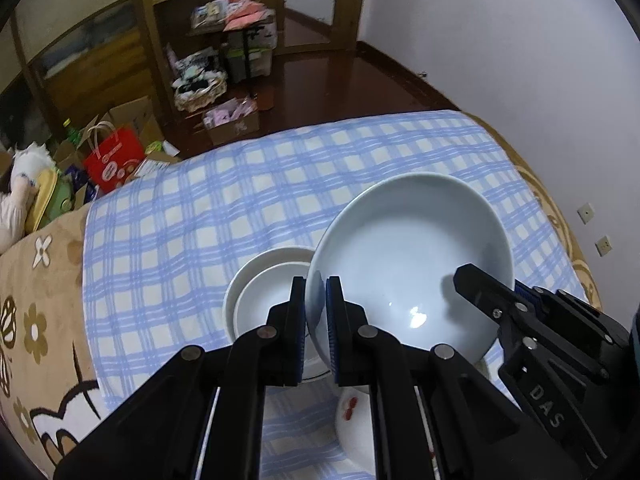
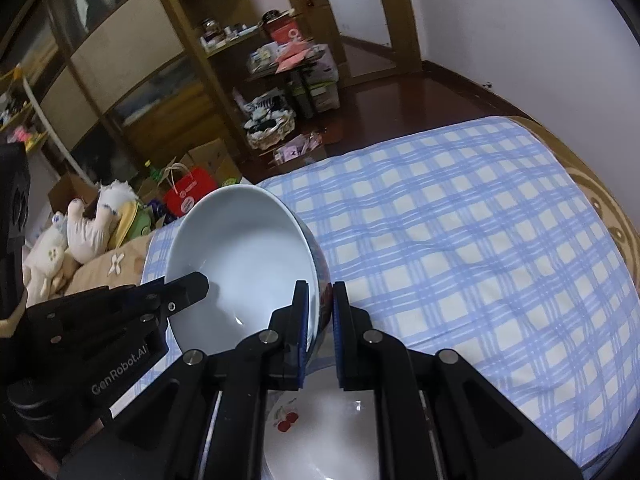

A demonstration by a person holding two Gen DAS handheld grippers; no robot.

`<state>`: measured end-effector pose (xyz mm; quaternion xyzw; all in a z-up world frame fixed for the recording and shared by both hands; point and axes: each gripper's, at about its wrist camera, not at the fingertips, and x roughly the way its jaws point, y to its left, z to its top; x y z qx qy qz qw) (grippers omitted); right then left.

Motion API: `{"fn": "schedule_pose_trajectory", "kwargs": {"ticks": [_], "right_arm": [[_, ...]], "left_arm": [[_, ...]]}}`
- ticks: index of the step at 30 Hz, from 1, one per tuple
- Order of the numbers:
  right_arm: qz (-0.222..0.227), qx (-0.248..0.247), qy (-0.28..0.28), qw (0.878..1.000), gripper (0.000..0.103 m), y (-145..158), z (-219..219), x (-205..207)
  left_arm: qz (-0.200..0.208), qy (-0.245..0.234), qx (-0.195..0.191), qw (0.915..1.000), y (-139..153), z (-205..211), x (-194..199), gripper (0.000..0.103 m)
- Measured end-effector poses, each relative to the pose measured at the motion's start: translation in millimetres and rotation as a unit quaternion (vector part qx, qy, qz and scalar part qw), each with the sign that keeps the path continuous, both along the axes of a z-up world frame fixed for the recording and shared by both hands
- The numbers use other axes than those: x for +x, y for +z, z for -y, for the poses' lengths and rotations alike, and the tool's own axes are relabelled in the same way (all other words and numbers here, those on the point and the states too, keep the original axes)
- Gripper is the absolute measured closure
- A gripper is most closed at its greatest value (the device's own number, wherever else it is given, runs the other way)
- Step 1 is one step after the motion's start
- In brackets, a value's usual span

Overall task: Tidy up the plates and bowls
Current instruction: 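Lower the white bowl into the stacked dishes with both tools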

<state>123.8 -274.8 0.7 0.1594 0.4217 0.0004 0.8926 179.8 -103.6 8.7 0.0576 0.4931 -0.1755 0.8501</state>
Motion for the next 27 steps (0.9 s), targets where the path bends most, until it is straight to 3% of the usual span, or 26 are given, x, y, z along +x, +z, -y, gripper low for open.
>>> {"fn": "schedule_pose_trajectory", "kwargs": {"ticks": [22,27], "right_arm": [[-0.039,0.014,0.054,0.998,0.09,-61.4,-48.7,26.4],[-0.048,0.024,0.062,0.997,0.09,-76.2,-48.8,32.3]], "left_arm": [[-0.047,0.054,0.004,0.9974,-65.3,-54.4,18.2,0.093],[-0.062,0.073,-0.014,0.9954,-82.8,-64.0,18.7,0.093]]}}
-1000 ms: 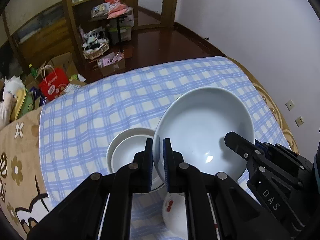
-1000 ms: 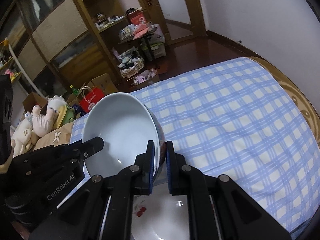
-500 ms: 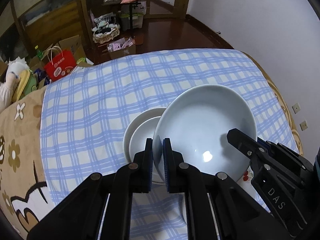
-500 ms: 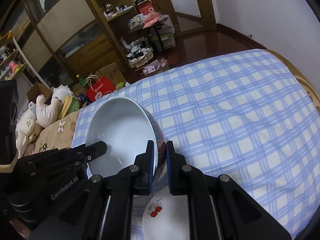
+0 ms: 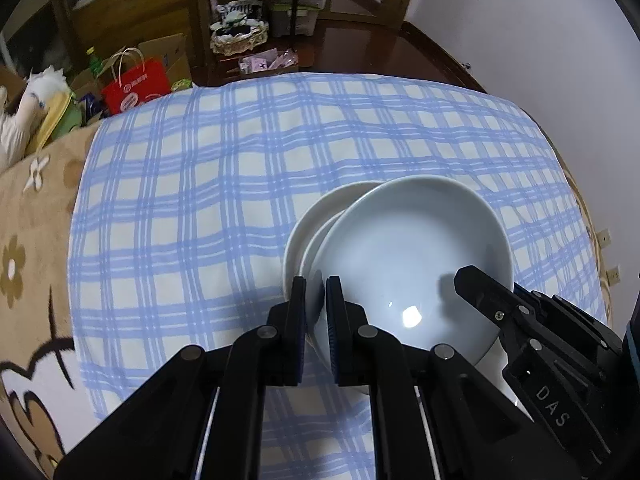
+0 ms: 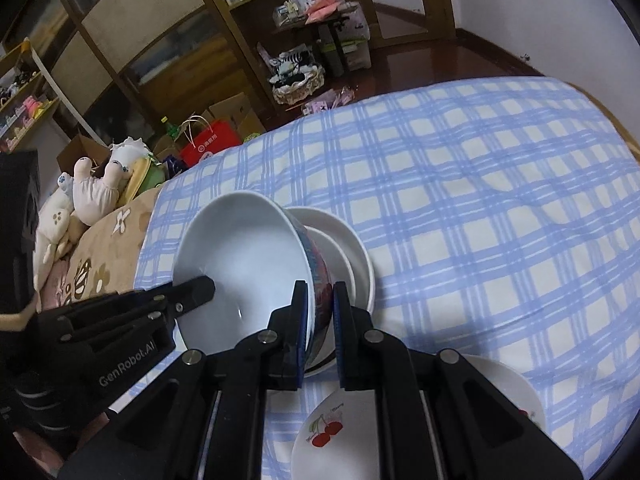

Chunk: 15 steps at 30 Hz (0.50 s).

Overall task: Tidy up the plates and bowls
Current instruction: 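Lower the white bowl into the stacked dishes with both tools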

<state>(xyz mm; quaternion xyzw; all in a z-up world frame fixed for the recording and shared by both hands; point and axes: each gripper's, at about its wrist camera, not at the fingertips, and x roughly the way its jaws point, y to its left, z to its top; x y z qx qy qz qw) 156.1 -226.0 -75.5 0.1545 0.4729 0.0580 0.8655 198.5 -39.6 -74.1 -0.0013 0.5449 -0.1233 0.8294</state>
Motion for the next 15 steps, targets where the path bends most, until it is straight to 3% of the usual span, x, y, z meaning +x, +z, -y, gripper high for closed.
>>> {"fn": "schedule_pose_trajectory", "kwargs": {"ticks": [5,10,15], "right_arm": [[0.01,-0.013,0.016,1.0,0.09,-4.1,-8.3,3.7],[0.019,-0.03,0.023,0.999,0.09,-7.6,-12.1,2.4],[0.009,-0.017,0.013,1.0,0.09,-17.1,-5.2,6.6]], "left_arm": [[0.018,0.003,0.015,0.9997,-4.8,-0.5,-2.7,0.093],[0.002,0.005,-0.002,1.0,-14.9,-2.0,1.0,0.093],[0.009,0.002,0.009,0.9999,-21.4,3.1,3.4,0.093]]}}
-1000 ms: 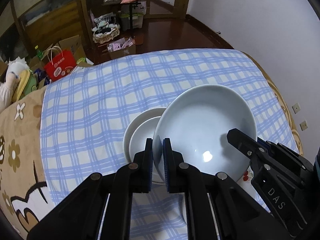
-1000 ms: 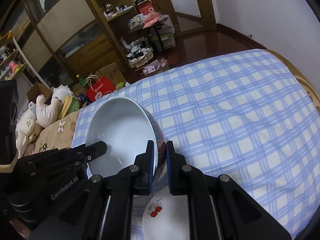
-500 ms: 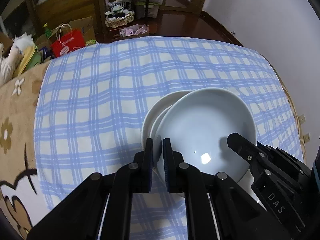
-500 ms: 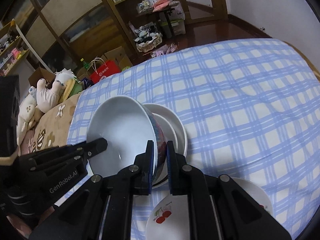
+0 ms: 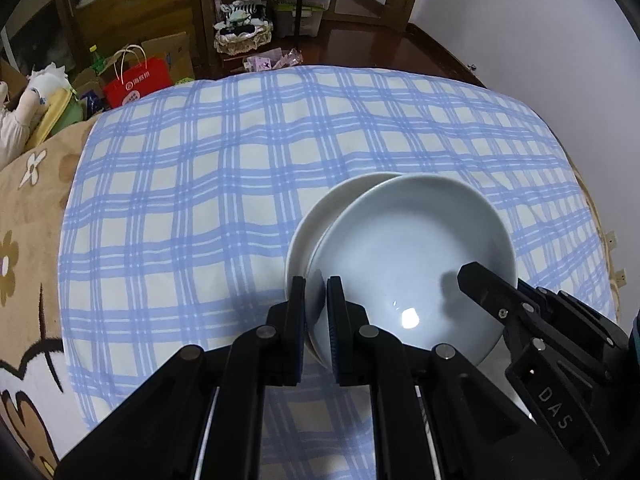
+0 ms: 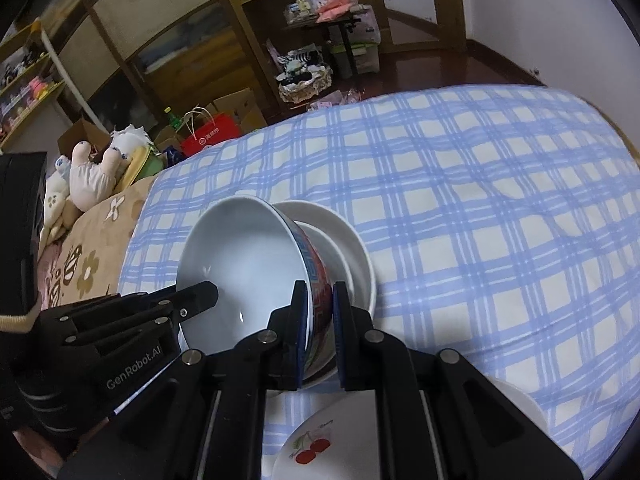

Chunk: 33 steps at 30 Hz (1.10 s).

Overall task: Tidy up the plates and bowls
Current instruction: 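Lower the white bowl into the stacked dishes with both tools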

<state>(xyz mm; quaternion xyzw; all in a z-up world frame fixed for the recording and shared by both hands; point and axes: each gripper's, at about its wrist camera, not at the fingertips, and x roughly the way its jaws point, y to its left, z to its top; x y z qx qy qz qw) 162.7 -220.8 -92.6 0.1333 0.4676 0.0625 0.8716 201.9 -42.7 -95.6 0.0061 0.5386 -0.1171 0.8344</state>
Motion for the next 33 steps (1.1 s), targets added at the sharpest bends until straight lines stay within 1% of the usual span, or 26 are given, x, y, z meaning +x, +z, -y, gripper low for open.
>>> {"fn": "schedule_pose_trajectory", "kwargs": {"ticks": [4,6,8,11,16,26,28,33], "right_arm": [[-0.005,0.005,-0.004,1.0,0.09,-4.8,0.8,3.7],[-0.005,0.006,-0.008,1.0,0.09,-5.8,1.0,4.5],[-0.004,-0.008,-0.005,1.0,0.09,-6.4,-2.1,4.0],[-0.003,-0.024,-0.004,1.0,0.09,-5.1,-5.7,3.5],[-0.003,-0.021,-0.006,1.0,0.09,-4.9,-7.0,4.9],[-0.003,-0.022,-0.007,1.0,0.09,-5.2,-5.6,7.4],[-0.004,-0.025,-0.008,1.0,0.09,-6.1,-4.8,7.7],[-0.001,-0.028,-0.009,1.0,0.088,-7.2,-3.7,9.4]], "left_arm": [[0.006,0.005,0.003,1.0,-3.4,-1.1,-0.5,0.093],[0.002,0.001,0.002,1.0,-8.4,-0.8,-1.5,0.093],[0.005,0.0,0.004,1.0,-8.7,-0.6,-2.6,0.093],[0.0,-0.001,0.003,1.0,-8.3,-0.9,-0.2,0.093],[-0.004,-0.005,-0.001,1.0,-7.9,-1.5,1.6,0.093],[0.005,-0.013,0.007,0.9999,-7.1,0.8,2.3,0.093],[0.009,-0.013,0.01,0.9998,-5.8,0.8,1.3,0.093],[0.039,-0.013,0.029,0.9987,1.0,1.3,-3.2,0.091]]}}
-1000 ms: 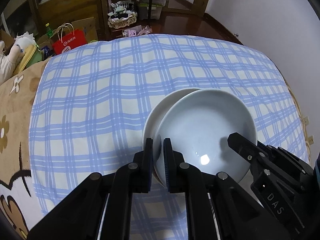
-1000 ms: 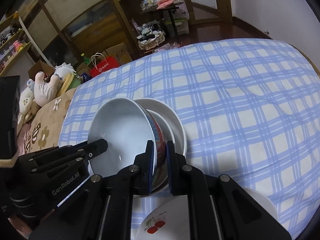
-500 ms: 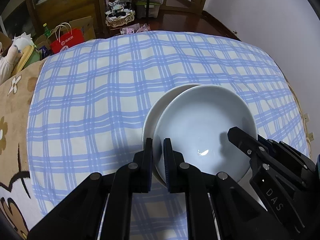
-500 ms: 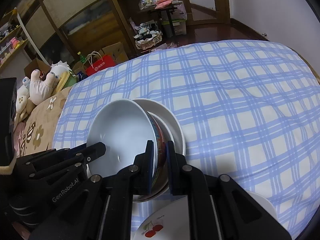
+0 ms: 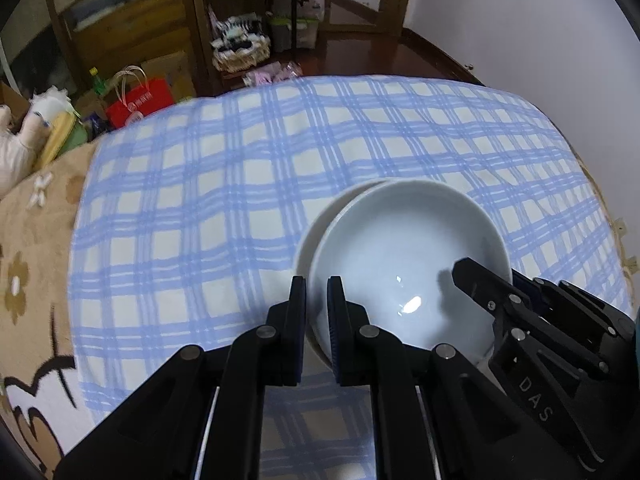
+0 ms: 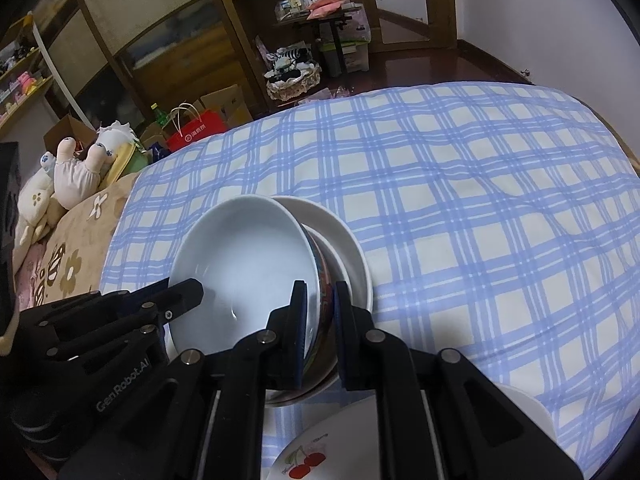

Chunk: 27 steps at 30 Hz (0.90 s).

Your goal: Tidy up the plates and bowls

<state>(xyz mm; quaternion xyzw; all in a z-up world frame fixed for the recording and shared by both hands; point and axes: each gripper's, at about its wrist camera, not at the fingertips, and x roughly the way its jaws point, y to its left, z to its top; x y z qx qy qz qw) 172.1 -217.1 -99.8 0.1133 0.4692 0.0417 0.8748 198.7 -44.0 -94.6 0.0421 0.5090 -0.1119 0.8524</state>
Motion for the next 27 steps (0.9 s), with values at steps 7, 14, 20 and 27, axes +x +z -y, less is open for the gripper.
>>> {"fn": "schedule_pose_trajectory", "kwargs": {"ticks": [7,14,20,27], "right_arm": [[-0.004,0.007,-0.004,1.0,0.088,-0.2,0.1,-0.8],[-0.005,0.007,-0.003,1.0,0.086,0.9,1.3,-1.0],[-0.005,0.007,-0.003,1.0,0.085,2.1,1.5,-2.2],[0.0,0.003,-0.004,1.0,0.081,5.0,-0.5,-3.4]], "left_arm": [[0.003,0.005,-0.021,0.9998,6.9,-10.8,0.4,0.088],[0.014,0.002,-0.018,0.9997,16.0,-18.5,1.7,0.082],[0.012,-0.003,-0.014,0.9998,15.2,-19.4,2.1,0.081],[0.005,0.002,-0.013,0.9999,13.6,-21.6,4.1,0.079]]}}
